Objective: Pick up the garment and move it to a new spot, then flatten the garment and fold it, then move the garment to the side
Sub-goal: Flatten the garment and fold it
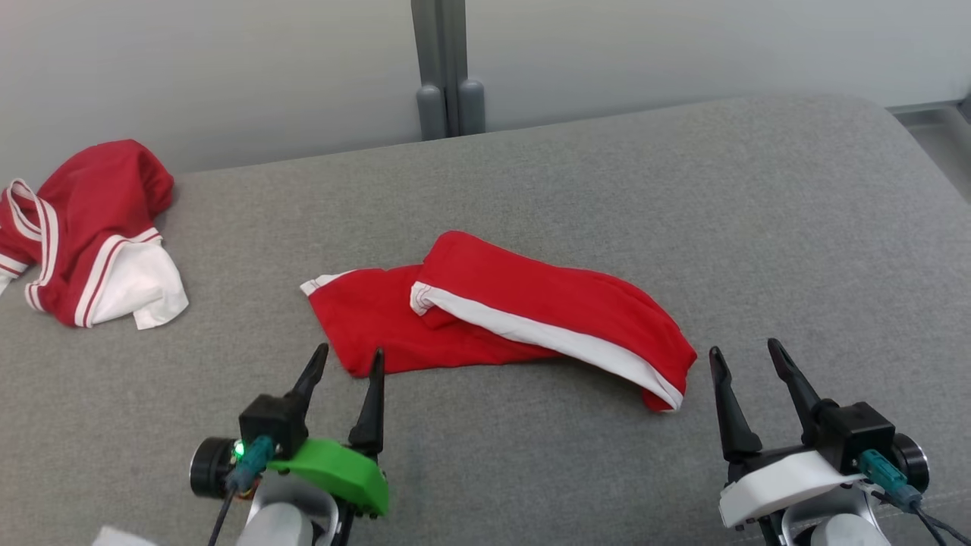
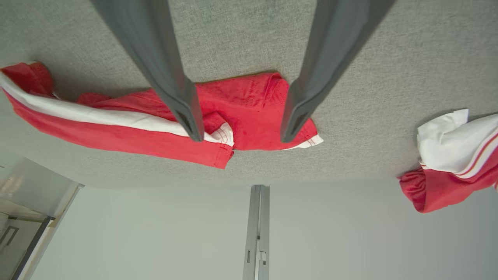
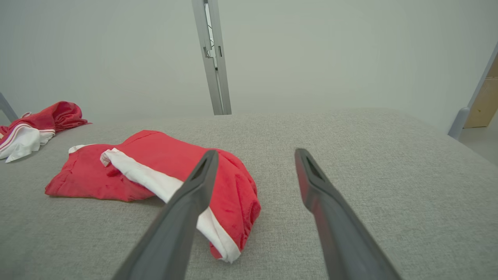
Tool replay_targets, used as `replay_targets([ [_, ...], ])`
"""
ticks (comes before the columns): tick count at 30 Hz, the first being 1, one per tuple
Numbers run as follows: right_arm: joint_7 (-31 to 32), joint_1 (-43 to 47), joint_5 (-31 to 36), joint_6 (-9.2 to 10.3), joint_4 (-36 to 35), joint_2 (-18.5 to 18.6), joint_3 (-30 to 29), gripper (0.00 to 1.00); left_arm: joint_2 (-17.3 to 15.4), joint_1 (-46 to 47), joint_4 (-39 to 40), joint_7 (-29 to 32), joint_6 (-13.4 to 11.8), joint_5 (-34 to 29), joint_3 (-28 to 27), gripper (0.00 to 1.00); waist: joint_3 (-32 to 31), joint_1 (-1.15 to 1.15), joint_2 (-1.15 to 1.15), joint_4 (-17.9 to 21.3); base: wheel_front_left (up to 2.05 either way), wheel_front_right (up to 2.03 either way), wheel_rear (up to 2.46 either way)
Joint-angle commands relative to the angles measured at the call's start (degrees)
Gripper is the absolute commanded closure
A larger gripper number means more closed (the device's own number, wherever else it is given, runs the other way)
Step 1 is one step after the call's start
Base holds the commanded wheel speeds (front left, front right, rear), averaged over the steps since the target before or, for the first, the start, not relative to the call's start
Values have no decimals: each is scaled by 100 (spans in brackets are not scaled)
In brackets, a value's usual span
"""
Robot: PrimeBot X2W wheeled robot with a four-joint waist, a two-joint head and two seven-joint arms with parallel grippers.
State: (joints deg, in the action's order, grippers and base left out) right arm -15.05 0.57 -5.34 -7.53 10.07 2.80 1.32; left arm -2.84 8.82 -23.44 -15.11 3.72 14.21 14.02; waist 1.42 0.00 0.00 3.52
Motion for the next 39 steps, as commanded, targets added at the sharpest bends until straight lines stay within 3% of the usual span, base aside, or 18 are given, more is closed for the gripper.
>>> replay_targets([
  [1, -20, -103, -2, 7, -14, 17, 33, 0, -12, 320, -218, 63, 52, 131, 83, 0, 256, 0, 0, 261, 0, 0, 0],
  [11, -20, -392, -110, 8, -26, 14, 89, 0, -78, 1826, -2024, 508, 6, 439, 134, 0, 897, 0, 0, 1001, 0, 0, 0],
  [22, -20, -521, -223, 7, -15, 14, 89, 0, -140, 2519, -3012, 311, 160, 519, 170, 0, 1093, 0, 0, 1195, 0, 0, 0],
  [23, -20, -530, -223, 8, -10, 15, 86, 0, -137, 2571, -3045, 259, 178, 532, 172, 11, 1093, 0, 0, 1196, 0, 0, 0],
  [24, -20, -533, -227, 7, -7, 15, 78, 0, -132, 2596, -3075, 230, 180, 546, 177, 29, 1092, 0, 0, 1192, 0, 0, 0],
  [25, -20, -533, -230, 7, -6, 15, 61, 0, -121, 2608, -3111, 204, 202, 564, 193, 64, 1087, 0, 0, 1183, 0, 0, 0],
  [26, -20, -532, -230, 8, -5, 15, 48, 0, -112, 2618, -3131, 177, 227, 565, 213, 76, 1082, 0, 0, 1173, 0, 0, 0],
  [27, -20, -526, -224, 7, -7, 15, 33, 0, -104, 2632, -3144, 151, 238, 573, 236, 99, 1074, 0, 0, 1158, 0, 0, 0],
  [39, -20, -362, -150, 8, 1, 16, -163, 0, -48, 2268, -2578, -9, 337, 721, 422, 100, 798, 0, 0, 671, 0, 0, 0],
])
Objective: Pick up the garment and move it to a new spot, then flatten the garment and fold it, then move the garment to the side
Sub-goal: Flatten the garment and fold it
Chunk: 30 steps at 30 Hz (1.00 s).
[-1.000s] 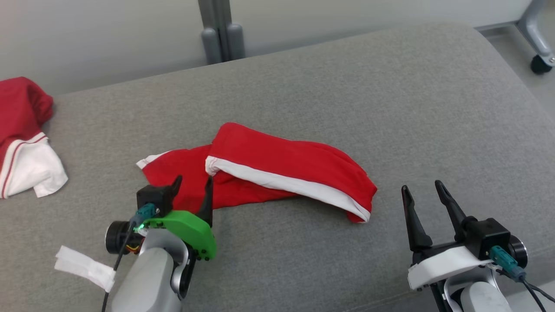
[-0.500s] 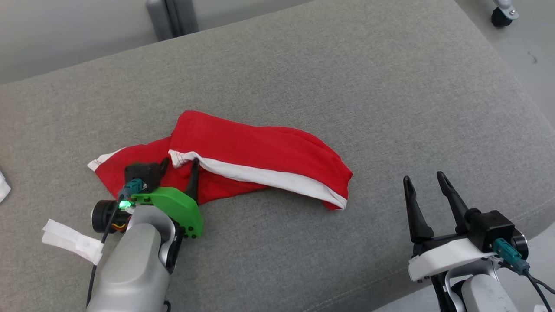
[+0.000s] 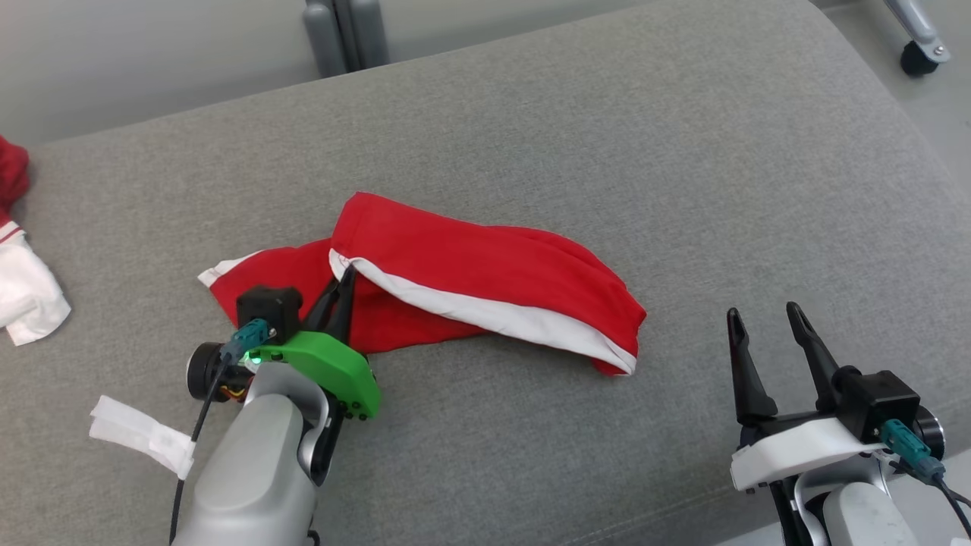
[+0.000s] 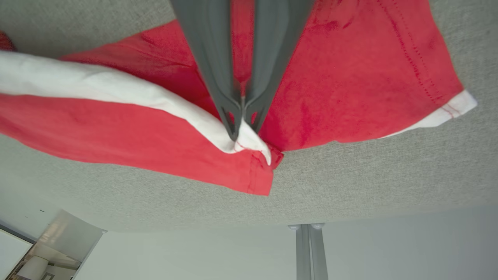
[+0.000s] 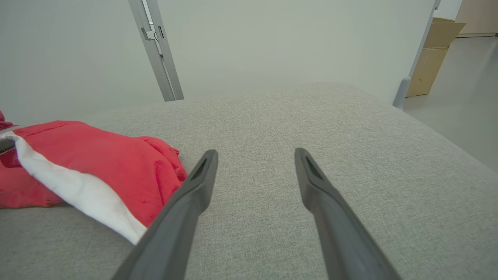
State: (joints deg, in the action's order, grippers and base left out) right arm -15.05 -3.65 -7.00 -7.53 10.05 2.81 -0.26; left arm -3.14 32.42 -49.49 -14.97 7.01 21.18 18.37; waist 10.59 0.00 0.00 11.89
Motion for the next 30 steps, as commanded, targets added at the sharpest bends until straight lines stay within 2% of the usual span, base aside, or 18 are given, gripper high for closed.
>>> replay_targets([
  [1, -20, 95, 31, 7, 3, 15, -30, 0, -16, -206, 248, -24, 13, 40, -27, 100, -169, 0, 0, -262, 0, 0, 0],
  [8, -20, 258, 126, 7, 25, 16, -190, 0, -171, -1210, 1396, -17, -51, 108, -289, 100, -385, 0, 0, -695, 0, 0, 0],
  [13, -20, 449, 245, 7, 103, 15, -66, 0, -218, -1936, 1914, -18, -163, 223, -458, 100, -464, 0, 0, -918, 0, 0, 0],
  [21, -20, 738, 641, 8, 510, 17, 529, 0, -157, -2427, 1996, -19, -333, 413, -574, 100, -467, 0, 0, -1081, 0, 0, 0],
  [30, -20, 291, 1161, 8, 1349, 15, 630, 0, -97, -2380, 1932, -19, -324, 409, -454, 100, -449, 0, 0, -1291, 0, 0, 0],
])
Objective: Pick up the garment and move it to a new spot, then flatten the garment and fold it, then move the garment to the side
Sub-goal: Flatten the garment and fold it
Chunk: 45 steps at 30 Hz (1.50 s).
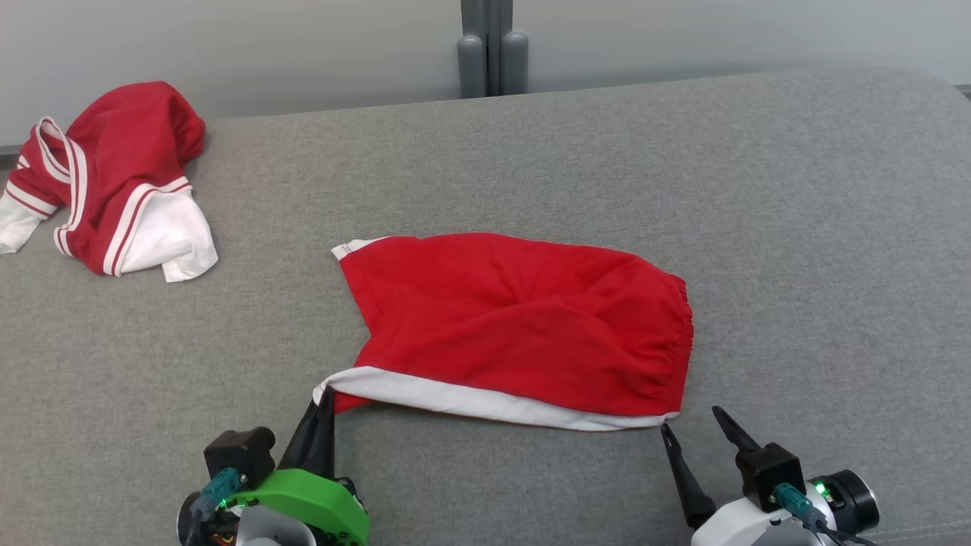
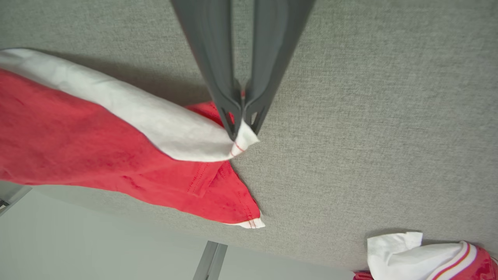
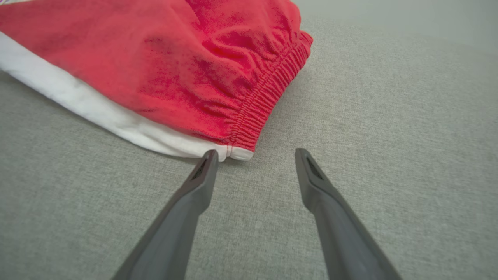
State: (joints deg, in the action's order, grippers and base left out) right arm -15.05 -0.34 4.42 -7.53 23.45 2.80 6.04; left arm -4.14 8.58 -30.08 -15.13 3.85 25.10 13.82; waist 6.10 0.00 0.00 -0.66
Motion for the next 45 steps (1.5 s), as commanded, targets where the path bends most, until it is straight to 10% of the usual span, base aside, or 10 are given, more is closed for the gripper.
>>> replay_targets([
  [1, -20, -104, 56, 8, 106, 18, 27, 0, 7, 15, -14, -3, -4, 9, 12, 100, 0, 0, 0, -63, 0, 0, 0],
  [15, -20, -651, 137, 8, 903, 20, 271, 2, -51, -15, -33, -3, -37, -28, 94, 100, 28, 0, 0, -225, 0, 0, 0],
  [25, -20, -743, 111, 8, 935, 18, 429, 77, -109, -2, 15, 24, -92, -9, 150, 100, 56, 0, 0, -210, 0, 0, 0],
  [26, -20, -745, 86, 8, 940, 17, 446, 100, -113, -2, 23, 24, -98, -8, 157, 100, 54, 0, 0, -204, 0, 0, 0],
  [45, -20, -715, -535, 8, -2067, 162, 843, 100, -282, 326, 2190, -6, -189, -239, -135, 100, -613, 0, 0, 270, 0, 0, 0],
])
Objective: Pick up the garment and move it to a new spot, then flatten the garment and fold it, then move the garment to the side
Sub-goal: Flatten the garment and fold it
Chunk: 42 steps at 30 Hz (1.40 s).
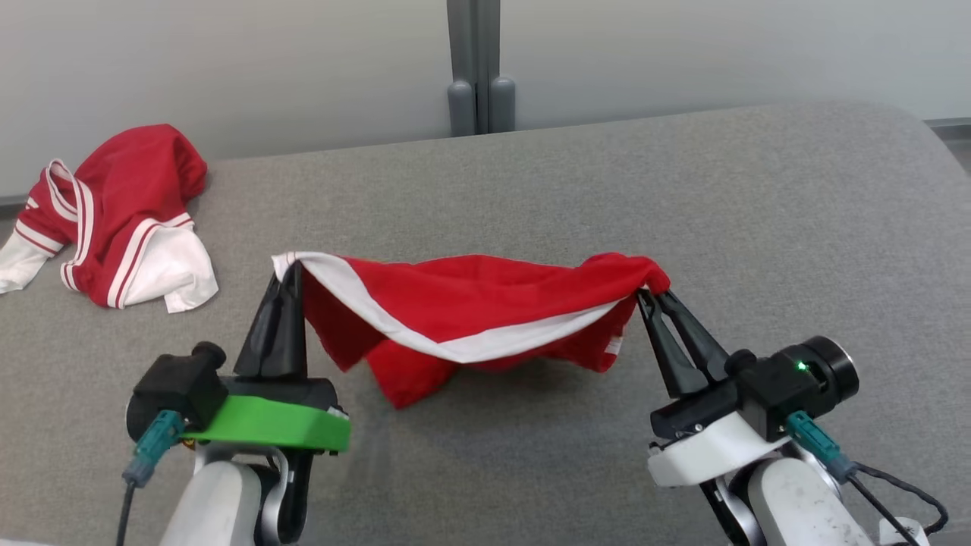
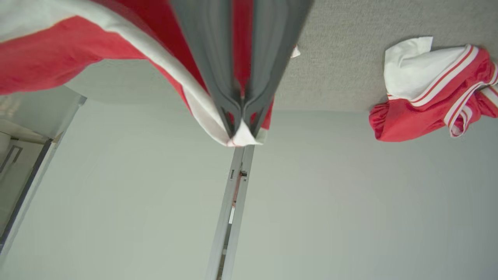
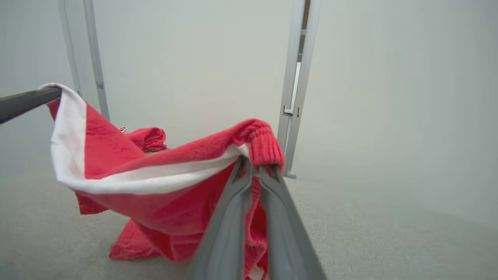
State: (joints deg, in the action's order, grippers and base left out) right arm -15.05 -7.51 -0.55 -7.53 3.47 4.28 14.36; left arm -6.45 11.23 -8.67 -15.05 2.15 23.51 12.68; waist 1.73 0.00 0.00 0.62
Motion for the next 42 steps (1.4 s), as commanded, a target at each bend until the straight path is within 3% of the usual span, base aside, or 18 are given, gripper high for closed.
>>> replay_targets([
  [1, -20, 12, -69, 8, -256, 35, 35, 100, -75, 66, 249, -13, -26, -88, -44, 100, -212, 0, 0, 169, 0, 0, 0],
  [14, -19, 329, 102, 8, -2849, 507, -150, 100, -513, 24, 3374, 682, -345, -243, -269, 100, -446, 0, 0, 520, 0, 0, 0],
  [18, 48, 479, 169, 8, -3307, 603, -240, 100, -660, 130, 3883, 1020, -425, -308, -340, 100, -345, 0, 0, 552, 0, 0, 0],
  [21, 144, 481, 76, 8, -3318, 636, -316, 100, -690, 235, 3841, 1226, -409, -223, -326, 100, -190, 0, 0, 529, 0, 0, 0],
  [27, 181, -289, -143, 8, -2719, 869, -173, 100, -626, 1056, 3259, 1591, -154, 87, -109, 100, 573, 0, 0, 415, 0, 0, 0],
  [30, 173, -1358, -378, 8, -1921, 1004, -44, 100, -682, 2016, 2489, 1716, 61, 156, -95, 100, 1073, 0, 0, 378, 0, 0, 0],
  [35, 81, -3499, -408, 8, -369, 1112, 176, 100, -611, 3893, 953, 1883, 171, 45, -65, 100, 1745, 0, 0, 328, 0, 0, 0],
  [39, 5, -4991, -274, 8, 714, 840, 199, 100, -498, 5240, -154, 1496, 138, -292, -8, 100, 2157, 0, 0, 293, 0, 0, 0],
  [42, -13, -5625, -138, 8, 1251, 631, 157, 100, -492, 5829, -764, 1154, 182, -538, 101, 100, 2438, 0, 0, 279, 0, 0, 0],
])
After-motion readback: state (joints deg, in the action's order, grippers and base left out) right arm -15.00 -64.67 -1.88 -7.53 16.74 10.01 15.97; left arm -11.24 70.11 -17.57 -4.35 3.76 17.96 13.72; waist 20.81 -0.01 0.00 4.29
